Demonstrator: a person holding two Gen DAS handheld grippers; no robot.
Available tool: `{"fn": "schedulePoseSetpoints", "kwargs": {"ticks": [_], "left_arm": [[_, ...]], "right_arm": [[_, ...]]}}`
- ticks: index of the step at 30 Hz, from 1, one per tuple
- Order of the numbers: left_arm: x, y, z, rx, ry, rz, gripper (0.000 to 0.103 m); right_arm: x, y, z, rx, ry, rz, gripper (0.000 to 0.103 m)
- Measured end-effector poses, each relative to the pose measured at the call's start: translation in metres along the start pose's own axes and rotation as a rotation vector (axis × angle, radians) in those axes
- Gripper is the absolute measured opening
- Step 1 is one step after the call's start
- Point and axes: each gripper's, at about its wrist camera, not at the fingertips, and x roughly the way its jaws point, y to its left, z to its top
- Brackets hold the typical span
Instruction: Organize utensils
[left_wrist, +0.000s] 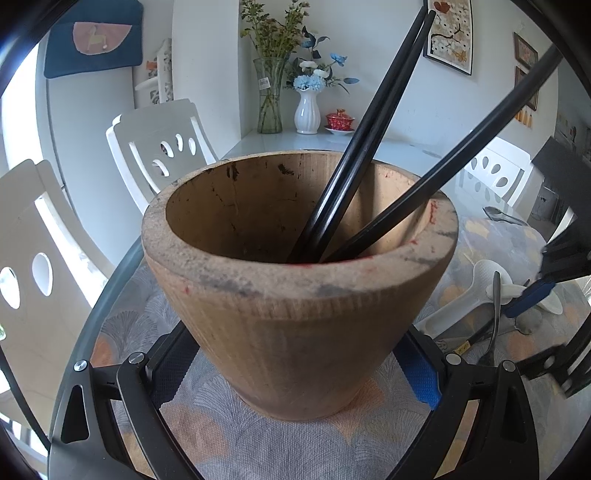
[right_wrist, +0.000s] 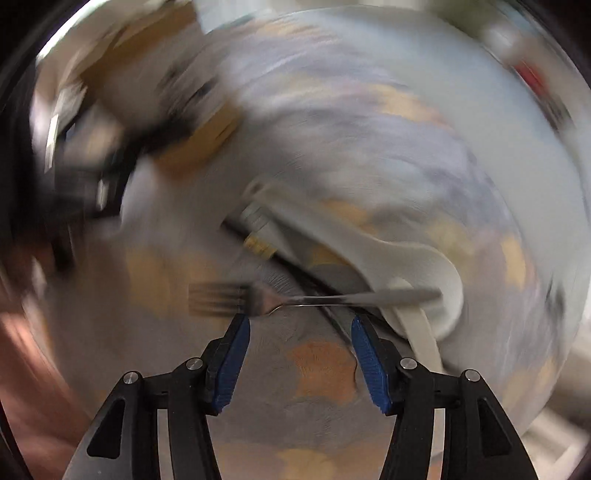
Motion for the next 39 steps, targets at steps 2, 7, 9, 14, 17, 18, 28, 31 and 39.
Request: {"fn": "schedulePoseSetpoints", "kwargs": {"ticks": [2,7,9,14,17,18,28,31,39], "left_arm": [[0.0,0.0,0.0,0.0,0.0,0.0,0.097],[0.0,0.0,0.0,0.001,0.0,0.001,0.097],[0.0,0.001,0.0,0.0,0.001,0.0,0.097],[0.0,0.001,0.0,-0.001,0.001,-0.001,0.097],[0.0,0.002,0.0,-0.002,0.002,-0.002,0.097],[0.0,0.002,0.0,-0.002,0.003,-0.003,0.097],[0.001,0.002,0.0,-0.004,0.004,-0.006,0.097],[0.001,0.002,0.0,-0.004,0.004,-0.007,0.097],[0.005,0.004,0.001,-0.008,0.021,-0.012,0.097]], "right_arm": [[0.011,0.012,0.001,-0.109,0.021,-0.06,0.057],[0.021,0.005,0.006,-0.103,0.041,-0.025,0.054],[0.024,-0.011,0.007,0.004,0.058,0.049,0.038],[0.023,-0.039,0.002,0.305,0.066,0.185,0.023],[0.02,-0.049,-0.009,0.449,0.06,0.367,0.018],[0.018,-0.051,-0.013,0.496,0.053,0.402,0.018],[0.011,-0.009,0.001,0.126,0.042,0.12,0.038],[0.016,0.0,0.009,0.067,0.005,0.085,0.04],[0.025,0.009,0.029,0.093,-0.02,0.099,0.002]]}}
